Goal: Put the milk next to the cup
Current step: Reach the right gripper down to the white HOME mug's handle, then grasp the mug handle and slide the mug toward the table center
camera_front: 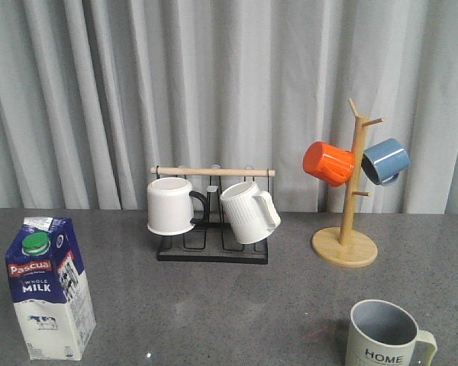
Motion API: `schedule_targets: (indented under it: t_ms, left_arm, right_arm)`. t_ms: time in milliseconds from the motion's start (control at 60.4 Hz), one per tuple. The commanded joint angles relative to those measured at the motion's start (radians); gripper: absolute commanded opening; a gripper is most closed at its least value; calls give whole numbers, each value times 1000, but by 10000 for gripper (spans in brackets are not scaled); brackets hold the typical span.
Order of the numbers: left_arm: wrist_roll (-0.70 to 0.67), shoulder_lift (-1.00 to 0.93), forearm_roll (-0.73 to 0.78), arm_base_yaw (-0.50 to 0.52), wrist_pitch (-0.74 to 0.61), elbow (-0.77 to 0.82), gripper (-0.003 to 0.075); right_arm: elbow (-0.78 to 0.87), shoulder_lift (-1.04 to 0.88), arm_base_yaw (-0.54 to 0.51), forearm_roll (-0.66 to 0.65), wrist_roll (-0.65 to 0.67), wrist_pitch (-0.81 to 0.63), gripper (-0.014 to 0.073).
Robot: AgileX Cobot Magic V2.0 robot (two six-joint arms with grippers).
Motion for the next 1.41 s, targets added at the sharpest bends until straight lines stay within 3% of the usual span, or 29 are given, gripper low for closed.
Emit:
schedule_targets:
  t_ms: [0, 149, 927, 1043, 1341, 1390]
  left_arm:
    - [0, 12, -7, 0, -64, -32, 412]
    - [0, 12, -7, 0, -64, -32, 412]
    - [0, 12, -7, 0, -64, -32, 412]
    - [0, 12, -7, 0, -64, -32, 412]
    - [-1, 12, -7, 0, -63, -32, 412]
    - [-1, 12, -7, 0, -63, -32, 412]
  right_arm:
    - [37, 25, -4, 20, -9, -147, 505]
    - [105, 92, -4, 28, -9, -259, 505]
    - [103, 434, -4, 25, -27, -578, 496]
    - [103, 481, -4, 25, -58, -645, 423]
    - [103, 515, -4, 24, -73, -746, -17]
    - [103, 516, -4, 24, -73, -753, -12]
